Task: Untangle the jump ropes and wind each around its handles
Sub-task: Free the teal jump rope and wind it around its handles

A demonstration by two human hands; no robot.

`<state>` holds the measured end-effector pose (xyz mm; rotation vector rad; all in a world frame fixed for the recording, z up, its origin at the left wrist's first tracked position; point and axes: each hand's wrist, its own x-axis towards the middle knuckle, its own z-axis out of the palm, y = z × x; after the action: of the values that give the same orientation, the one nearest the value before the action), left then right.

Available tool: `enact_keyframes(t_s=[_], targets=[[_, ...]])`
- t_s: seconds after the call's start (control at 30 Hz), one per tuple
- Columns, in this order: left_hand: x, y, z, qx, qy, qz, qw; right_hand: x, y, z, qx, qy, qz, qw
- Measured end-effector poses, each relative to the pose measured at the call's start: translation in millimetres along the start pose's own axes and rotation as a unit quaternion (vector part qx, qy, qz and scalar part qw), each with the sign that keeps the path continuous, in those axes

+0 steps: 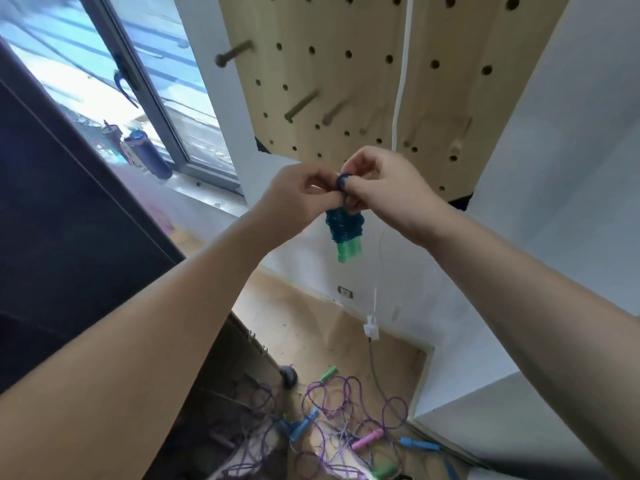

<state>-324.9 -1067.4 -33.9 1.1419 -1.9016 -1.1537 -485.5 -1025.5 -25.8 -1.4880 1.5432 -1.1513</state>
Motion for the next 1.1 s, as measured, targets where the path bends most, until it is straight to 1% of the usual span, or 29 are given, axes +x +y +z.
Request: enact_keyframes(t_s=[0.07, 0.17, 0.3, 0.37, 0.43, 0.57, 0.8, 0.87, 1.0, 1.1], targets=[[11.6, 9.8, 0.6, 0.029, 0.022, 0.001, 0.999, 12.2, -5.3, -6.1, 0.002, -0.011, -0.001, 1.0], [27.8, 20.8, 4.0, 0.06, 0.05, -0.014, 0.997, 28.1, -10.0, -15.2, -0.011, 0.003, -0.002, 1.0], [42.9, 28.6, -9.0, 0.085, 0.077, -0.022, 0.993, 54.7, -12.1, -13.9, -0.131, 0.024, -0.086, 0.987], [51.5, 27.7, -19.8, 0.083, 0.103, -0.041, 0.99, 69.4, -12.7, -5.5, -0.16, 0.016, -0.116, 0.98], [63.9, 22.3, -30.0, 0.085, 0.133, -0.065, 0.985, 86.3, -13.5, 5.0, -0.18, 0.011, -0.127, 0.975], [96.2, 0.3, -47.0, 0.077, 0.168, -0.11, 0.977, 125.0, -14.9, 26.1, -0.199, 0.013, -0.099, 0.975], [155.4, -41.1, -69.3, 0.094, 0.179, -0.136, 0.97, 190.1, -6.8, 63.0, -0.189, 0.037, -0.036, 0.981], [170.8, -51.2, -72.4, 0.108, 0.178, -0.14, 0.968, 205.3, -1.8, 72.1, -0.176, 0.049, -0.017, 0.983], [194.5, -66.6, -76.8, 0.147, 0.178, -0.124, 0.965, 229.7, 7.7, 83.8, -0.185, 0.068, 0.006, 0.98], [209.2, -73.9, -80.4, 0.128, 0.181, -0.131, 0.966, 241.1, 13.5, 88.7, -0.206, 0.07, -0.004, 0.976]])
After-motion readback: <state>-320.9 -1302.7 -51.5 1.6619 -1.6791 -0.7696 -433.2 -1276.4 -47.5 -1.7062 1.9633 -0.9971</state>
